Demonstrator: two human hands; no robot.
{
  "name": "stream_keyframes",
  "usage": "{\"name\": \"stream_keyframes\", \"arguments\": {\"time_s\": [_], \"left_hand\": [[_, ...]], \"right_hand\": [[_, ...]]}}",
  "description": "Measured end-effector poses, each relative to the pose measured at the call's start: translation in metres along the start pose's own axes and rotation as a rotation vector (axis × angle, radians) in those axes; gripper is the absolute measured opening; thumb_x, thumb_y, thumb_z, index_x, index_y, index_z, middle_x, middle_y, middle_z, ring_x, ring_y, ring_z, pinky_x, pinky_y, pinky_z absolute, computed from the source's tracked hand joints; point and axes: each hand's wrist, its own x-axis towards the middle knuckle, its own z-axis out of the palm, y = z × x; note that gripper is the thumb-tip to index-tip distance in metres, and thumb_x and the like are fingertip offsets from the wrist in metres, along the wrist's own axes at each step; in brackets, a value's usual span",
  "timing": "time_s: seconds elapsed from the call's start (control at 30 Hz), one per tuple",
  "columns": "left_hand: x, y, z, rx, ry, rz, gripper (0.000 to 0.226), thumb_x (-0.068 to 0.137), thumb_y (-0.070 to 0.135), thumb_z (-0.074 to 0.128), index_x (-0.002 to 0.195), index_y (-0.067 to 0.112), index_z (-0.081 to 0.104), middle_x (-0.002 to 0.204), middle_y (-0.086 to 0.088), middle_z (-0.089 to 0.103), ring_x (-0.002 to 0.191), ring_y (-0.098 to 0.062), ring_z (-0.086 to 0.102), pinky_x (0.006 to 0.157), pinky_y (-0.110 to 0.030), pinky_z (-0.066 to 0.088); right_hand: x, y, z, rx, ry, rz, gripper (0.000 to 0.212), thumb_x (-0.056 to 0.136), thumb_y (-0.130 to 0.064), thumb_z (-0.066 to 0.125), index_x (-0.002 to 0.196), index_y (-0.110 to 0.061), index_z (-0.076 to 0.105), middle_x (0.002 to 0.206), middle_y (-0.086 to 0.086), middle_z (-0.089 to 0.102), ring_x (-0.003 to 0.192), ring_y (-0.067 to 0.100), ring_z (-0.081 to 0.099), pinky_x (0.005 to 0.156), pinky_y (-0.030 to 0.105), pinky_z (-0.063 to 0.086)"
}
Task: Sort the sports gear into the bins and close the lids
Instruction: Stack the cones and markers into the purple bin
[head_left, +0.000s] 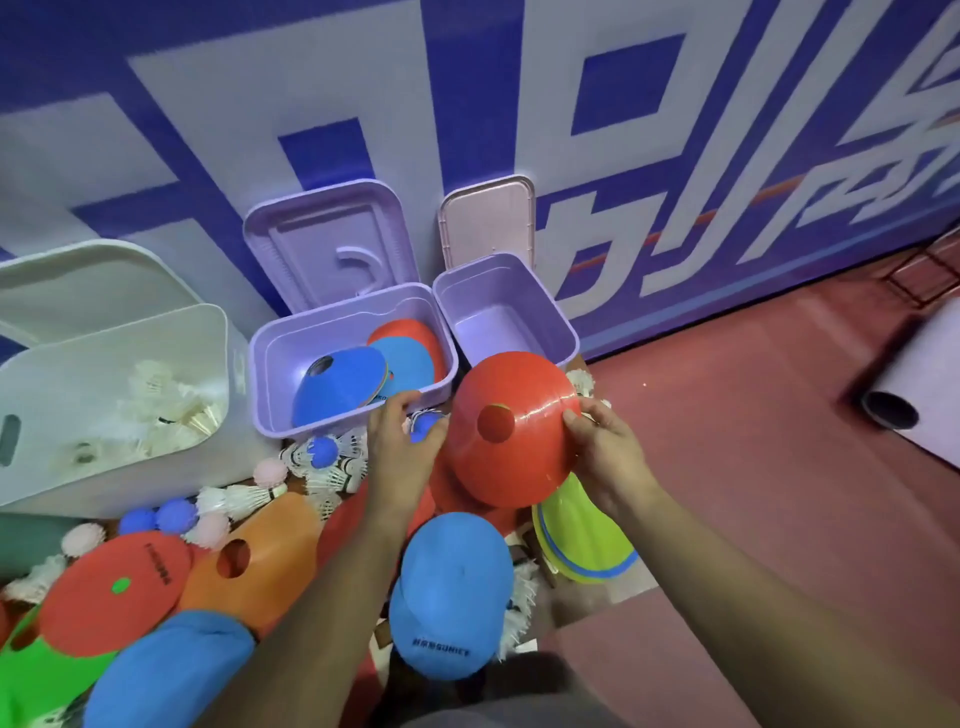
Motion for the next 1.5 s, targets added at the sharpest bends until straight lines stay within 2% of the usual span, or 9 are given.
{"name": "stream_keyframes", "arguments": {"time_s": [0.13,0.37,0.53,0.67,0.77,1.0,1.17,1.4,1.5], "left_hand": [[-0.022,0.023,0.02,-0.033,-0.156,0.122,0.01,0.088,0.02,0.069,0.097,0.023,0.065,0.094,0.007,0.065,0.081,0.001,0.061,0.076,-0.016,0.045],[-0.034,0.029,0.017,-0.06,-0.273,-0.132,0.084,0.063,0.074,0.066,0.13,0.026,0.052,0.121,0.0,0.06,0.111,-0.016,0.058,0.101,-0.035,0.046],[-0.049,0.012,-0.003,-0.137,-0.242,-0.08,0.029,0.073,0.047,0.078,0.089,0.036,0.056,0.093,0.009,0.066,0.096,-0.016,0.065,0.091,-0.033,0.05],[-0.061,0.001,-0.017,-0.19,-0.243,-0.088,0.032,0.074,0.039,0.081,0.094,0.036,0.057,0.086,0.01,0.071,0.088,-0.012,0.069,0.09,-0.038,0.054],[-0.071,-0.005,-0.02,-0.178,-0.259,-0.067,0.028,0.081,0.028,0.078,0.101,0.029,0.058,0.096,0.016,0.067,0.092,-0.003,0.066,0.09,-0.028,0.05],[-0.091,0.001,0.0,-0.189,-0.296,-0.108,0.092,0.051,0.07,0.078,0.129,0.026,0.057,0.137,0.002,0.054,0.127,-0.006,0.05,0.111,-0.034,0.039],[-0.103,0.009,0.037,-0.14,-0.221,-0.121,0.081,0.053,0.062,0.077,0.126,0.031,0.057,0.14,-0.001,0.052,0.124,-0.001,0.049,0.108,-0.023,0.036],[-0.12,0.012,0.073,-0.02,-0.031,-0.166,0.077,0.061,0.057,0.078,0.128,0.023,0.059,0.132,-0.001,0.058,0.12,-0.011,0.055,0.103,-0.028,0.042],[-0.125,0.003,0.079,-0.031,0.07,-0.2,0.067,0.059,0.063,0.078,0.116,0.03,0.064,0.123,-0.001,0.064,0.114,-0.012,0.062,0.103,-0.041,0.047]], "right_hand": [[-0.022,0.004,-0.007,0.01,-0.044,-0.103,0.02,0.095,-0.006,0.057,0.112,-0.009,0.068,0.099,0.011,0.071,0.086,0.022,0.061,0.075,0.034,0.052],[-0.078,0.018,0.033,-0.271,-0.148,-0.199,0.027,0.091,-0.002,0.062,0.115,-0.011,0.071,0.11,0.004,0.073,0.096,0.009,0.065,0.09,0.029,0.052],[-0.113,0.032,0.046,-0.372,-0.217,-0.193,0.031,0.09,0.0,0.064,0.115,-0.017,0.069,0.102,-0.001,0.072,0.086,-0.001,0.065,0.078,0.016,0.053],[-0.121,0.03,0.036,-0.415,-0.256,-0.173,0.025,0.092,-0.017,0.066,0.116,-0.015,0.071,0.111,-0.004,0.073,0.105,0.006,0.066,0.089,0.021,0.052],[-0.105,0.027,0.008,-0.465,-0.059,-0.134,0.016,0.094,-0.026,0.062,0.099,-0.014,0.072,0.1,0.011,0.072,0.093,0.015,0.067,0.087,0.039,0.052],[-0.044,0.037,-0.107,-1.013,0.286,0.004,0.051,0.087,-0.033,0.069,0.123,0.0,0.056,0.115,0.02,0.065,0.111,0.034,0.058,0.087,0.038,0.046],[-0.009,0.043,-0.149,-1.077,0.181,0.083,0.063,0.086,-0.04,0.07,0.124,0.005,0.049,0.118,0.021,0.06,0.118,0.036,0.052,0.094,0.04,0.042],[0.036,0.05,-0.158,-1.082,-0.062,0.139,0.058,0.069,-0.056,0.069,0.099,-0.008,0.059,0.091,0.009,0.063,0.086,0.025,0.06,0.062,0.032,0.042],[0.053,0.052,-0.16,-1.038,-0.126,0.168,0.078,0.052,-0.057,0.061,0.113,-0.008,0.064,0.105,0.011,0.068,0.1,0.027,0.064,0.08,0.035,0.051]]}}
